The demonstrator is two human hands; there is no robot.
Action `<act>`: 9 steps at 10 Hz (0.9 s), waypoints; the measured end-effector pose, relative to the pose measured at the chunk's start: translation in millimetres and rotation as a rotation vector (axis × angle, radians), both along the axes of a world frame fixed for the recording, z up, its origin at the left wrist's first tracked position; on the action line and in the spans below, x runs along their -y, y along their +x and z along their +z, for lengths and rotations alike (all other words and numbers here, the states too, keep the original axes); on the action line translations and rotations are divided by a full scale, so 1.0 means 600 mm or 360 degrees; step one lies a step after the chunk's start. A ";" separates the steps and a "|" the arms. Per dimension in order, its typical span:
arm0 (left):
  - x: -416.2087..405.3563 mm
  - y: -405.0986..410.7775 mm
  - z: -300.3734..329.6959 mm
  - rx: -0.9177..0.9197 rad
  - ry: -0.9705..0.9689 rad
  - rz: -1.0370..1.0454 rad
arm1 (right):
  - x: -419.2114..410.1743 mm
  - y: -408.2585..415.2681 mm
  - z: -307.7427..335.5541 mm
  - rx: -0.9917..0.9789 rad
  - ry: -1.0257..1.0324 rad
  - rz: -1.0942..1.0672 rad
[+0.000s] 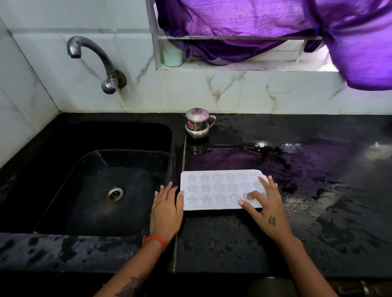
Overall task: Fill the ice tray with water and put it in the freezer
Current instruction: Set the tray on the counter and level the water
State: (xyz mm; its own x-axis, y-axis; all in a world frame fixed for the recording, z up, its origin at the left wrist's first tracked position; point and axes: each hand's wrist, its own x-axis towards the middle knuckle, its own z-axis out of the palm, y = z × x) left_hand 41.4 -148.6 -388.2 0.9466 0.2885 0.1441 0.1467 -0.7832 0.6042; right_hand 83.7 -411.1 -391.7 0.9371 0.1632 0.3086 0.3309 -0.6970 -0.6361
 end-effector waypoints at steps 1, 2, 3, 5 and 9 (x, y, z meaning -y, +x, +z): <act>-0.001 0.000 -0.002 0.0001 -0.0007 -0.0001 | 0.000 -0.001 0.001 -0.0023 0.0043 -0.0002; -0.002 0.000 -0.002 -0.0012 -0.0010 -0.0004 | 0.001 0.000 0.001 0.0003 0.0082 0.0016; -0.001 0.000 -0.001 -0.0021 -0.0007 -0.0004 | 0.001 -0.002 0.003 -0.0029 0.0108 0.0027; 0.000 0.000 0.000 -0.0016 -0.0006 0.0006 | 0.002 0.000 0.004 -0.0048 0.0106 0.0031; -0.001 0.001 0.001 -0.0015 0.0007 0.0002 | -0.001 -0.005 0.012 -0.0022 0.0067 -0.0003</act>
State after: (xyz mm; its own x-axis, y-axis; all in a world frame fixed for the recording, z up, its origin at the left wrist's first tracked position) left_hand 41.7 -148.1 -387.8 0.9476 0.2890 0.1365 0.1533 -0.7857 0.5993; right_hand 80.7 -410.3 -384.4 0.9416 0.1485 0.3023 0.3206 -0.6701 -0.6694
